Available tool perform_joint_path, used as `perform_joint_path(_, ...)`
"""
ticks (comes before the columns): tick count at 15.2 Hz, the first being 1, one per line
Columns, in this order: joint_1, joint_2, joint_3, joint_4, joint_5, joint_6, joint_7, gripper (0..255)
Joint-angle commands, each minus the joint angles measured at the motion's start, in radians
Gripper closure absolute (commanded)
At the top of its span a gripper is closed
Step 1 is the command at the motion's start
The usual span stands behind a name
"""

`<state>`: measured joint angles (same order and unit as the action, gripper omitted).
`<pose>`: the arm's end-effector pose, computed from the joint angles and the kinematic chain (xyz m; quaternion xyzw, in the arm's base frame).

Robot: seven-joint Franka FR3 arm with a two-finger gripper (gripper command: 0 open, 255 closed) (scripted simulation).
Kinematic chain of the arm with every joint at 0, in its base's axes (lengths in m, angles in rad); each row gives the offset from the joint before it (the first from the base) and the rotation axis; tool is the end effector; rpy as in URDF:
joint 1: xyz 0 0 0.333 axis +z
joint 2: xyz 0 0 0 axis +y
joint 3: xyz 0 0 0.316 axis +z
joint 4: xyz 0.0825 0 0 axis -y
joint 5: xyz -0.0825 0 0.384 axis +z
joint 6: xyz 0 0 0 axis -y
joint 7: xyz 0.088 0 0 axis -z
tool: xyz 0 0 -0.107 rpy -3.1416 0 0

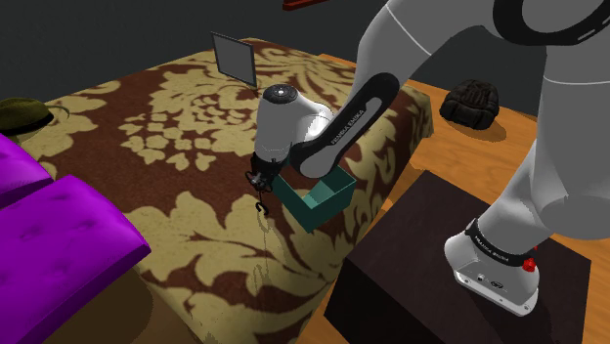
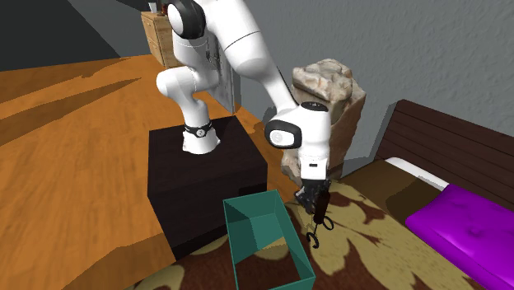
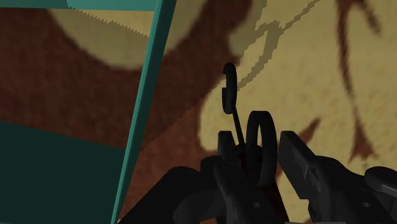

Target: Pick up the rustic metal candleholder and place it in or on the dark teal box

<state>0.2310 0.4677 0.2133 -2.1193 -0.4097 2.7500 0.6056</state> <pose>0.5276 0.2676 0.2093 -0.9909 -0.0859 -0.1037 0.0048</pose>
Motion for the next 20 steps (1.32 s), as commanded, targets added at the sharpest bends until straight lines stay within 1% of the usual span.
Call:
perform_joint_path(1, 0.000, 0.000, 0.000, 0.000, 0.000, 0.000, 0.000, 255)
perform_joint_path(8, 0.000, 0.000, 0.000, 0.000, 0.000, 0.000, 0.000, 255)
perform_joint_path(20, -0.049, -0.131, 0.067, -0.008, 0.091, -0.119, -0.076, 255)
